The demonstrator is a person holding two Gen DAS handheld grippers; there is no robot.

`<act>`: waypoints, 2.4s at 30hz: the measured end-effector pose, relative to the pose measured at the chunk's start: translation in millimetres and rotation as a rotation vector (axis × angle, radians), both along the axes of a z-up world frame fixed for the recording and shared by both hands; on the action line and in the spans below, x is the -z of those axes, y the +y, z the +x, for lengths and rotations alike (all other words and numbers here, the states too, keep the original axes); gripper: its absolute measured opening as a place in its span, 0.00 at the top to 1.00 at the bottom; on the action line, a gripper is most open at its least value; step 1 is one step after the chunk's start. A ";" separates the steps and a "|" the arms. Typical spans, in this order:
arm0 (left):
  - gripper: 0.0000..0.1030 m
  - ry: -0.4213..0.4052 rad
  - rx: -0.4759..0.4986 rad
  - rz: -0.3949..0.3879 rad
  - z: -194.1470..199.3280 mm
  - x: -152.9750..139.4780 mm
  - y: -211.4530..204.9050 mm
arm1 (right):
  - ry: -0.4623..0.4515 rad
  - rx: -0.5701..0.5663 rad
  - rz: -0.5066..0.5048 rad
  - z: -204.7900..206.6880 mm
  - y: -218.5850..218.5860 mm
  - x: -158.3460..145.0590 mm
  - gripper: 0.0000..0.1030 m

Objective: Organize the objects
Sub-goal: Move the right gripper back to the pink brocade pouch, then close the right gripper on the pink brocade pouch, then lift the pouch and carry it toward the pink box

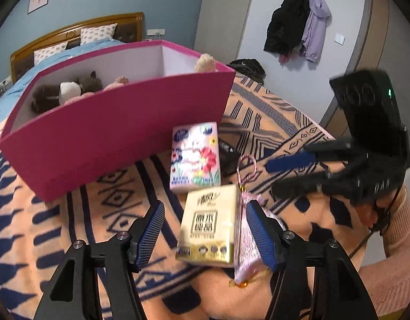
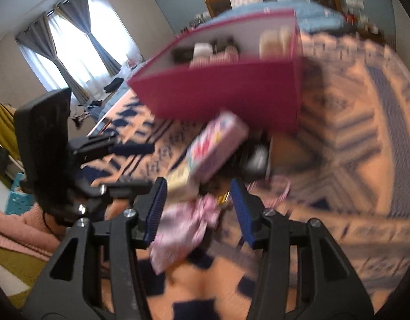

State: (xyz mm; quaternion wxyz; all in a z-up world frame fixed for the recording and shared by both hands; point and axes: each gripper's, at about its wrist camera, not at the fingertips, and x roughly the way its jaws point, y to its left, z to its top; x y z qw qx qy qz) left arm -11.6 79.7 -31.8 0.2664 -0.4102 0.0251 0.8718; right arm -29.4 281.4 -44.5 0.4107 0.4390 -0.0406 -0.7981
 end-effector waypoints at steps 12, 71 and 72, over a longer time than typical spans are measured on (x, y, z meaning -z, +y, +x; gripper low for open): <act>0.37 -0.058 -0.051 0.049 13.7 13.0 -11.1 | -0.148 0.016 -0.015 4.7 -9.8 44.8 0.49; 0.49 -0.145 0.097 0.131 -5.6 7.5 25.9 | -0.046 0.060 0.038 -43.6 6.0 32.5 0.70; 0.48 -0.147 0.101 0.131 -7.7 7.3 29.1 | -0.035 0.060 0.032 -39.8 7.8 29.6 0.70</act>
